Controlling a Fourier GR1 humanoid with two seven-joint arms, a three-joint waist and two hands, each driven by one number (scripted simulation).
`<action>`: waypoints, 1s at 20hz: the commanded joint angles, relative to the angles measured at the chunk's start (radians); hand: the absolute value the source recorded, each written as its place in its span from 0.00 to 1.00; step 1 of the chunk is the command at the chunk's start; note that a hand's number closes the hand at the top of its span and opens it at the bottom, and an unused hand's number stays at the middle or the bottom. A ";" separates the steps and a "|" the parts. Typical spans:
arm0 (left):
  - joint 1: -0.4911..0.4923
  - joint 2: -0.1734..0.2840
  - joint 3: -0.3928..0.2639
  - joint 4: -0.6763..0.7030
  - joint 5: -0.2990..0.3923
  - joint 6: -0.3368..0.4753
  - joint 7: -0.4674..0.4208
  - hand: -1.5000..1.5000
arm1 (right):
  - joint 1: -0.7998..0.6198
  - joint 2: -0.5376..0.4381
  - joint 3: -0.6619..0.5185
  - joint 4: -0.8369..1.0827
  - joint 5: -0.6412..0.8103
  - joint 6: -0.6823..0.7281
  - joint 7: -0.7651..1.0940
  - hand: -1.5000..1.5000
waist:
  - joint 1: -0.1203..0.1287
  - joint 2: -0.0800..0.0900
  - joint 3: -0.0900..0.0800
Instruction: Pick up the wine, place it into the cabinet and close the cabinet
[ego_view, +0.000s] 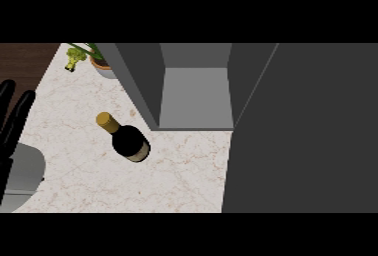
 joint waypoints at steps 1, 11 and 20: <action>-0.068 0.018 0.054 0.014 0.026 0.034 0.040 0.00 | 0.057 0.013 0.007 -0.118 -0.025 0.002 0.014 0.00 | -0.004 0.000 0.001; 0.112 0.035 0.224 0.180 0.255 -0.220 -0.090 0.00 | 0.000 0.025 0.012 -0.043 0.021 0.003 -0.008 0.00 | 0.002 0.001 0.000; 0.066 0.042 0.201 0.318 0.246 -0.254 -0.101 0.00 | -0.027 0.003 -0.025 -0.131 -0.051 0.003 0.112 0.00 | -0.003 0.001 0.000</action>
